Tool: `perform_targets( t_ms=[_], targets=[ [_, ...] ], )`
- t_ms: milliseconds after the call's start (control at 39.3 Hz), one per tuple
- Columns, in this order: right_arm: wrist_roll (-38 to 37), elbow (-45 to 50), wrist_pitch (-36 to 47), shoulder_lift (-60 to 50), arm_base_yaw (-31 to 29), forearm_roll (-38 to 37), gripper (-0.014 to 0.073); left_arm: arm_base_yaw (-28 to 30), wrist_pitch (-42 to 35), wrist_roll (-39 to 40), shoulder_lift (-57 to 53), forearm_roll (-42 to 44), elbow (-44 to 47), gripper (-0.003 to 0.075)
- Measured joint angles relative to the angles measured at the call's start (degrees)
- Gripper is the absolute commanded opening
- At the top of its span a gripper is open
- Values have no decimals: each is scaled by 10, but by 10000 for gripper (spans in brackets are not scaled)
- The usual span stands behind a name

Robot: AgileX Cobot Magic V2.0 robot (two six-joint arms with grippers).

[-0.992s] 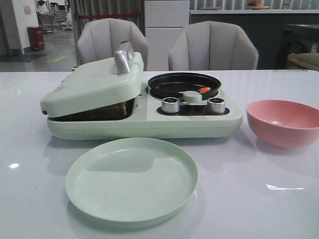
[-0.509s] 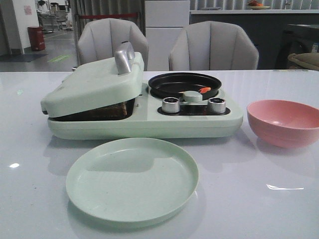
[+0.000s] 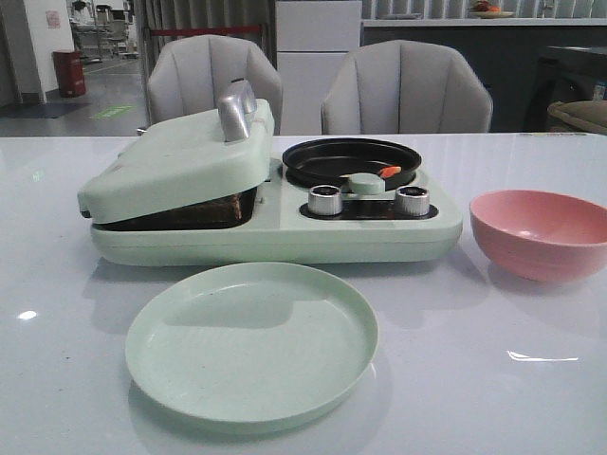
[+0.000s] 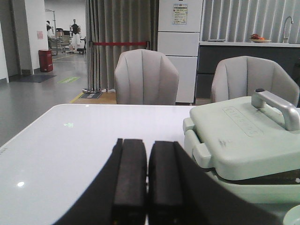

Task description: Make breakfast with bread and shrimp

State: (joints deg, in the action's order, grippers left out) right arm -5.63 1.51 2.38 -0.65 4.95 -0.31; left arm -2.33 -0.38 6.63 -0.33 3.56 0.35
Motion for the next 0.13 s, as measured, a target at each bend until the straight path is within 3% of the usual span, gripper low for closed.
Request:
perform_targets(
  t_ms=[127],
  targets=[
    [-1, 0, 0, 0, 0, 0, 153, 0, 0, 0, 0, 0, 0, 114]
  ],
)
